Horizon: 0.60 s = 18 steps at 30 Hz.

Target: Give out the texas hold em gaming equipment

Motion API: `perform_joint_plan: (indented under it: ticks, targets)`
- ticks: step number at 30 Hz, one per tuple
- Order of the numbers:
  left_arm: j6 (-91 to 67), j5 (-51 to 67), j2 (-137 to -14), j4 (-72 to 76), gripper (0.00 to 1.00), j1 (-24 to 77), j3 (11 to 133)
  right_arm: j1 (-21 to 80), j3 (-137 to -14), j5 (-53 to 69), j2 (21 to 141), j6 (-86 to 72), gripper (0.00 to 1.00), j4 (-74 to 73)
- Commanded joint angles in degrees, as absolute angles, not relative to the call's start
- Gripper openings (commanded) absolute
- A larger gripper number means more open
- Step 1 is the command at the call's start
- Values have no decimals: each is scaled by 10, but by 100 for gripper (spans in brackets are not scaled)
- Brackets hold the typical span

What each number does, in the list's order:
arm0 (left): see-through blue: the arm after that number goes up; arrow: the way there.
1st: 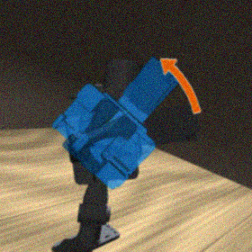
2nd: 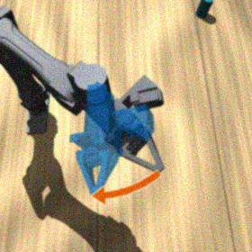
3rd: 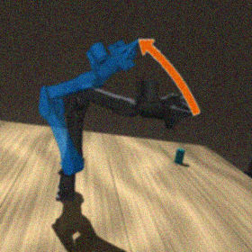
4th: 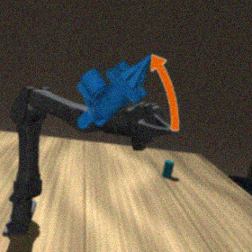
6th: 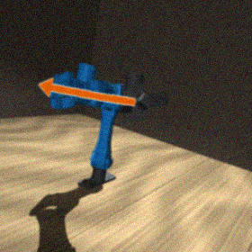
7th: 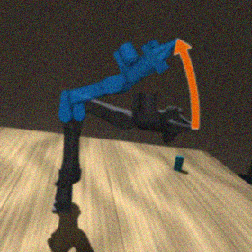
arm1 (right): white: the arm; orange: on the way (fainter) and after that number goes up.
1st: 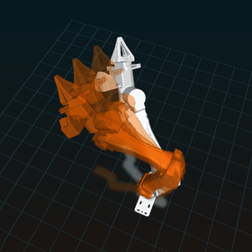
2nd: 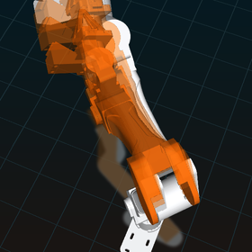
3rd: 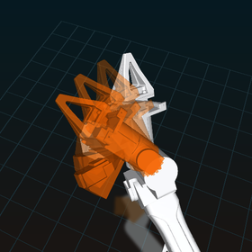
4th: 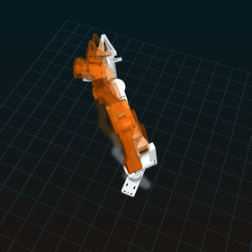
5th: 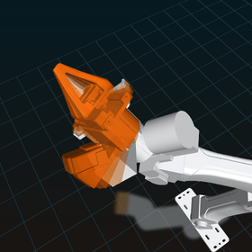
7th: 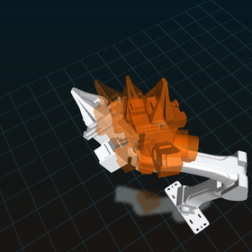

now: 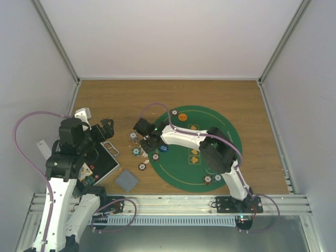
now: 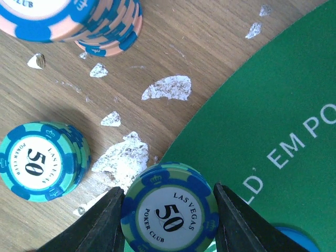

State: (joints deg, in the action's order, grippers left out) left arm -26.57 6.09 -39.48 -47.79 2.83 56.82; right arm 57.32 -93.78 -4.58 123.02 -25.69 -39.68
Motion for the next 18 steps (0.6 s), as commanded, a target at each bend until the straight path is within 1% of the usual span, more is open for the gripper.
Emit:
perform_joint_plan:
  ticks: [1,5,15,18]
  targets:
    - [-273,54,-394,-458,99,24,563,577,-955,-50,1242,-250,41,-411]
    - [-275,55,-394,-456,99,24,561,578,-955,-50,1242,-249,43,-415]
    - [-275,57,-394,-456,99,24,560,578,-956,-61,1243,-253,43,-429]
    - [-275,58,-395,-455,99,24,560,578,-957,-62,1244,-254,44,-429]
